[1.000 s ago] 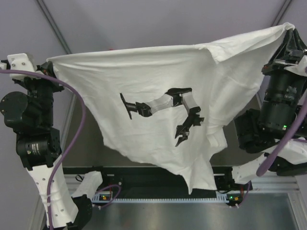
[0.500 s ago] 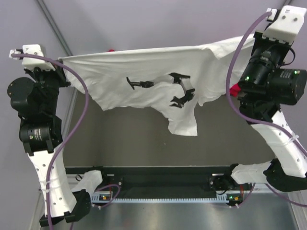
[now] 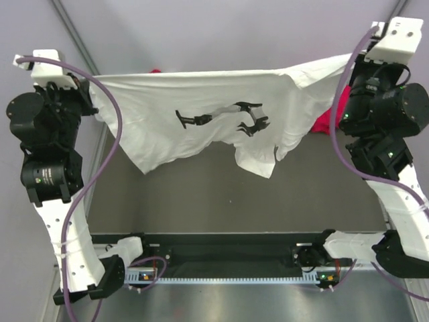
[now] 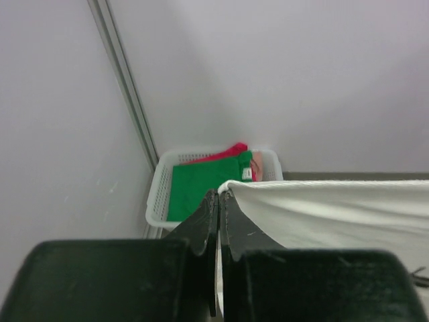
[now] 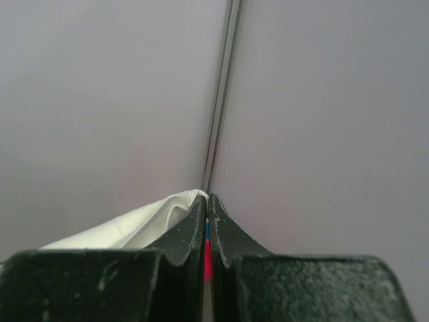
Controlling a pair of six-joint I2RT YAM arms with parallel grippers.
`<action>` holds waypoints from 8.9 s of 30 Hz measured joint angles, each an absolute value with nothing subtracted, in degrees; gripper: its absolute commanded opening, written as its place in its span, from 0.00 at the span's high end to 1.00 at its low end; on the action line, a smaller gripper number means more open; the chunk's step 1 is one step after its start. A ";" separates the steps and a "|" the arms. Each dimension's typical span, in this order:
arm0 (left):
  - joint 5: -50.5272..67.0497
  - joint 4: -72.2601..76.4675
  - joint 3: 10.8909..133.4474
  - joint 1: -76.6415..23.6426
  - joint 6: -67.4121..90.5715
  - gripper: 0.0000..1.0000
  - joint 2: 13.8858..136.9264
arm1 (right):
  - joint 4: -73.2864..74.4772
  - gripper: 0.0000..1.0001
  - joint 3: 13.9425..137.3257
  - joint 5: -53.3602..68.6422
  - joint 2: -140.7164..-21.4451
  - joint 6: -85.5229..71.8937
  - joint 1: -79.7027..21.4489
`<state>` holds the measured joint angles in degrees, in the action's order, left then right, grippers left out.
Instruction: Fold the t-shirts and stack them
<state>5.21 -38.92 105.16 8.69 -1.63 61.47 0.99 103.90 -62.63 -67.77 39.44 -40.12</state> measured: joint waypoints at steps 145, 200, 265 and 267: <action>22.81 -51.57 79.61 0.25 -10.20 0.17 79.57 | 27.46 0.00 67.20 -38.59 -82.52 -11.38 -39.05; 15.68 -55.64 69.28 -9.06 -12.84 0.18 76.71 | 27.68 0.91 39.29 -28.14 -81.38 -35.66 -55.92; 14.90 -55.77 70.04 -9.06 -13.87 0.20 76.20 | 38.02 0.42 44.07 -25.93 -76.31 -37.91 -52.51; 14.90 -55.77 70.04 -9.06 -13.89 0.20 76.20 | 37.39 0.42 44.05 -25.85 -76.23 -37.65 -52.36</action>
<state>14.90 -55.77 70.04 -9.06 -13.89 76.20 37.39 44.05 -25.85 -76.23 -37.65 -52.36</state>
